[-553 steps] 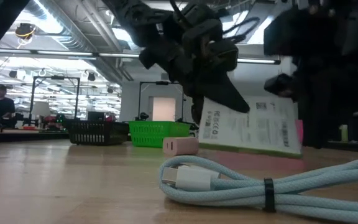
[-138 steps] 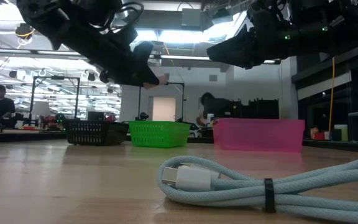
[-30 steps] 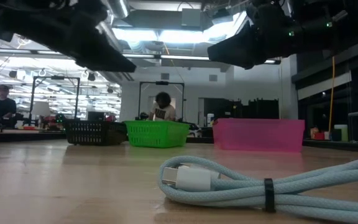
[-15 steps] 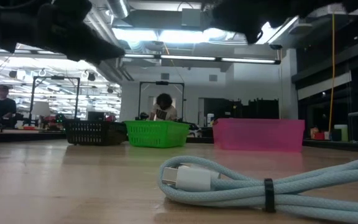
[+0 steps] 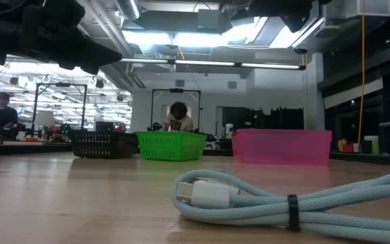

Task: Pick and place items into bin
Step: Put the blue charger cable into the red bin

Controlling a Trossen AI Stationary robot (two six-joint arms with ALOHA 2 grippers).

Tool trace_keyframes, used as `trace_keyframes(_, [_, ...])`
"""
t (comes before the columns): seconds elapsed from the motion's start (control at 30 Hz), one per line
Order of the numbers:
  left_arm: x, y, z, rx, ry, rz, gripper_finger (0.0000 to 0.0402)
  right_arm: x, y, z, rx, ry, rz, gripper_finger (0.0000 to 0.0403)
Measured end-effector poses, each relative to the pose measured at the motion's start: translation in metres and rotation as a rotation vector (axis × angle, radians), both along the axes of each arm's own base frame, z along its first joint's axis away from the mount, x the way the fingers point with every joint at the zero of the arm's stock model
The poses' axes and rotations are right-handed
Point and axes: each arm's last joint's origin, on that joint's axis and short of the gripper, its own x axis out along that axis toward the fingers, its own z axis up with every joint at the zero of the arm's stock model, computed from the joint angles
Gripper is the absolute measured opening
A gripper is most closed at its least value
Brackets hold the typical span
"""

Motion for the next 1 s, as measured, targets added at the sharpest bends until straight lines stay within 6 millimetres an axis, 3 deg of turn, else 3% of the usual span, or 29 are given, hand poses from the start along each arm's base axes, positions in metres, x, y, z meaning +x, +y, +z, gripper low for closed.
trace_keyframes(0.4, [0.0,0.0,0.002,0.04,-0.016,0.007,0.0003,0.026,0.029,-0.017,0.052,0.229,0.04,0.0001])
trace_keyframes(0.83, [0.0,0.0,0.002,0.038,-0.014,0.005,0.0003,0.055,0.099,-0.015,0.092,0.411,0.031,0.0])
trace_keyframes(1.0, [0.0,0.0,0.002,0.038,-0.016,0.005,0.0003,0.062,0.115,-0.021,0.159,0.504,0.006,0.0005])
